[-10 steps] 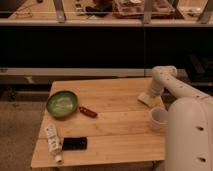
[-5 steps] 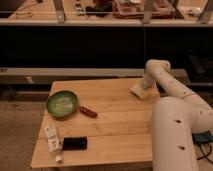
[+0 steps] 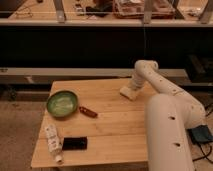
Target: Wipe the white sponge on the table
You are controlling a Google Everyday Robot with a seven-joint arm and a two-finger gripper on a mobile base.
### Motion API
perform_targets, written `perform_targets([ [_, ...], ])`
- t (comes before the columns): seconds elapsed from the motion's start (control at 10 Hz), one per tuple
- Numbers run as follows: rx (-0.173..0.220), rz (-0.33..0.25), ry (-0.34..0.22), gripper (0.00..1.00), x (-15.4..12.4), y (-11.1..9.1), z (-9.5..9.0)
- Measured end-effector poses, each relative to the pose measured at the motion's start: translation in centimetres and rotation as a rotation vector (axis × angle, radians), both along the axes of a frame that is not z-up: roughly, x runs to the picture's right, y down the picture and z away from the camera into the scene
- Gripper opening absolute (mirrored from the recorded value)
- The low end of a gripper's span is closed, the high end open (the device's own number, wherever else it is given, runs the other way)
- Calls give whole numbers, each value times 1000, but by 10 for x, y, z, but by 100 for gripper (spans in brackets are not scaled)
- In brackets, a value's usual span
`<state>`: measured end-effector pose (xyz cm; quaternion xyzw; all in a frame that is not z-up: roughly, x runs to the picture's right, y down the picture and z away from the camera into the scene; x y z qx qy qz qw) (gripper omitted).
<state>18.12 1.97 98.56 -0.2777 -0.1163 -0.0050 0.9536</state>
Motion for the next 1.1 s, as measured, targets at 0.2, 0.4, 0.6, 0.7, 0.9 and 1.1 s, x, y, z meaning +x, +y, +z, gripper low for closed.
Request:
perform_targets([
  [0.2, 35, -51, -44, 50, -1, 1, -25],
  [0.4, 56, -78, -41, 50, 23, 13, -51],
  [0.6, 56, -86, -15, 50, 49, 28, -65],
  [0.7, 46, -89, 15, 50, 68, 41, -69],
  [0.9, 23, -63, 96, 50, 104, 58, -65],
  [1.1, 29, 0, 162, 50, 119, 47, -51],
])
